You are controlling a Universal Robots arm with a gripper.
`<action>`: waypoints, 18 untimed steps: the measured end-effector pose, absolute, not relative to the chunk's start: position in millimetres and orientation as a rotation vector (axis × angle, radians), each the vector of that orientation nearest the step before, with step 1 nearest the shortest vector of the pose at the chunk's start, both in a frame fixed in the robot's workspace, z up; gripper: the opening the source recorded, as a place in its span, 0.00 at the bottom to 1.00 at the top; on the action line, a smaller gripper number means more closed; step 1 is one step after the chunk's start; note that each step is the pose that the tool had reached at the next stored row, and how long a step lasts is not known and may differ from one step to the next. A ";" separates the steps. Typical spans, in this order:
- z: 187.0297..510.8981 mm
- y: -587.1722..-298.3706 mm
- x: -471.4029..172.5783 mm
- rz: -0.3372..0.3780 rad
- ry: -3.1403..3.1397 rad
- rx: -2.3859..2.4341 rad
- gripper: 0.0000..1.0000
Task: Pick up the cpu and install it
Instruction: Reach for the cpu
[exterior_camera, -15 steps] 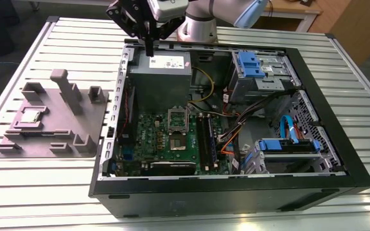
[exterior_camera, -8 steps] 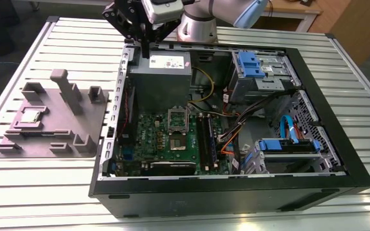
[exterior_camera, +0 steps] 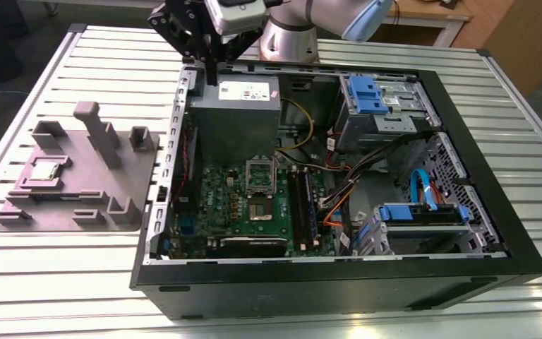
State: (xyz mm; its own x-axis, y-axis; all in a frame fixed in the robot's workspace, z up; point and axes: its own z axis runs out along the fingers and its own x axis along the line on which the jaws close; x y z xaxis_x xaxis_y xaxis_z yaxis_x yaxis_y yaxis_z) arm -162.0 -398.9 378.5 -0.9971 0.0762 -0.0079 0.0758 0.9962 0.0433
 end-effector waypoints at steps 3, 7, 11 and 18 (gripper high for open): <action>378.5 -398.9 -162.8 0.067 3.129 0.119 0.10; 378.4 -398.9 -163.7 0.067 3.129 0.119 0.10; 378.5 -398.9 -164.7 0.067 3.129 0.119 0.10; 378.5 -398.9 -166.1 0.067 3.129 0.119 0.10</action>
State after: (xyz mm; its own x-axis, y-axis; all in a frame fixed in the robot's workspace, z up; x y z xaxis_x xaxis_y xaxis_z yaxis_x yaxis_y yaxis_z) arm -166.1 -398.9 378.5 -0.9971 0.0763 -0.0080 0.0758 0.9962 0.0434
